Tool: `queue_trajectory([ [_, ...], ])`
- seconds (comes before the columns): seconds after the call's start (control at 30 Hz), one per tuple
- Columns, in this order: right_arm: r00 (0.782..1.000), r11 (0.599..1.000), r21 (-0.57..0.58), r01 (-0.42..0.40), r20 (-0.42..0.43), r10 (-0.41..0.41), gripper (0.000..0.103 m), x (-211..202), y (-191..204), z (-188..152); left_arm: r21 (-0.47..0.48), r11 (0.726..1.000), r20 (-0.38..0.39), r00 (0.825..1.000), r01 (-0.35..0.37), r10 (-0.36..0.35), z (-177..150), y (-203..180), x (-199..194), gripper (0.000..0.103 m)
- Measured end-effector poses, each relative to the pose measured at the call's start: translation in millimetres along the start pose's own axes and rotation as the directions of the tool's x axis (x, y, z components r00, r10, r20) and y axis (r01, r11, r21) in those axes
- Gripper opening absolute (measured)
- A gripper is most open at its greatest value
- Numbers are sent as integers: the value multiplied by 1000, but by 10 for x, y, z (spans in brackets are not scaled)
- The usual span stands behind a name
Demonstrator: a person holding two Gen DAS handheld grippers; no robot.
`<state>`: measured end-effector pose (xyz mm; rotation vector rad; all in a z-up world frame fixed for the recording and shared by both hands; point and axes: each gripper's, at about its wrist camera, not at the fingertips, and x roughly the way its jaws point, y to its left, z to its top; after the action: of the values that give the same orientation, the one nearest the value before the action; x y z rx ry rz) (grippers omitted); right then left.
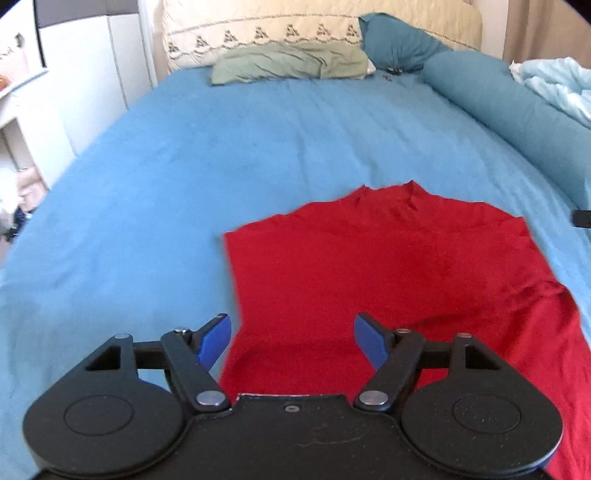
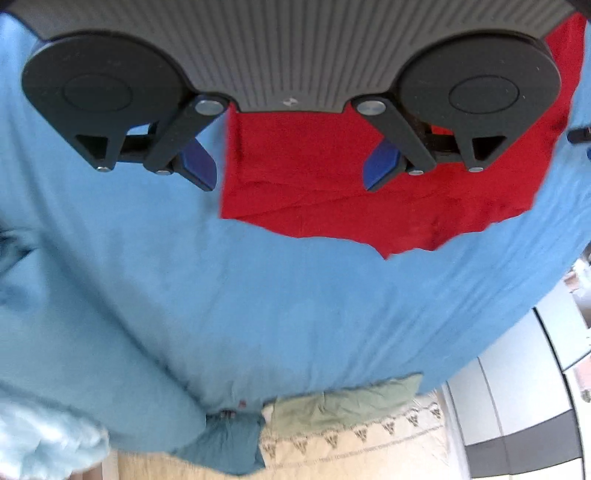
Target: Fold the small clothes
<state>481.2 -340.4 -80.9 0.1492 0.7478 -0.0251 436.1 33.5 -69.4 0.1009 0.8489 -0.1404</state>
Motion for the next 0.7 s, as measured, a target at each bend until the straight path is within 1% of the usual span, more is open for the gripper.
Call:
queue_trajectory([
  [0.1, 1000, 1000, -16, 4, 1, -4, 102, -578, -75, -43, -15, 1000, -5, 1000, -1, 1, -153, 68, -432, 79],
  [0.2, 1000, 999, -40, 2, -12, -3, 102, -1120, -162, -220, -20, 1000, -35, 999, -6, 5, -401, 94, -831, 78],
  [0.23, 1000, 999, -51, 1, -23, -3, 102, -1286, -199, -312, -20, 1000, -48, 999, -3, 2, -474, 97, -919, 78],
  [0.3, 999, 998, -69, 11, -47, -14, 102, -1537, -239, -508, -30, 1000, -85, 996, -6, 4, -724, 80, -1095, 78],
  [0.43, 994, 996, -87, 7, -105, -16, 102, -1964, -298, -992, -87, 996, -142, 990, 1, -13, -1193, 33, -1269, 78],
  [0.57, 990, 997, -74, 0, -139, -11, 101, -2126, -308, -1522, -129, 992, -154, 988, -11, -9, -1617, -3, -1316, 76],
  [0.6, 989, 998, -65, 0, -150, -9, 98, -2130, -300, -1659, -132, 991, -154, 988, -16, -4, -1711, -5, -1305, 76],
  [0.7, 985, 999, -34, 4, -171, -9, 92, -2107, -250, -2012, -137, 990, -151, 988, -27, 6, -1966, 3, -1233, 69],
])
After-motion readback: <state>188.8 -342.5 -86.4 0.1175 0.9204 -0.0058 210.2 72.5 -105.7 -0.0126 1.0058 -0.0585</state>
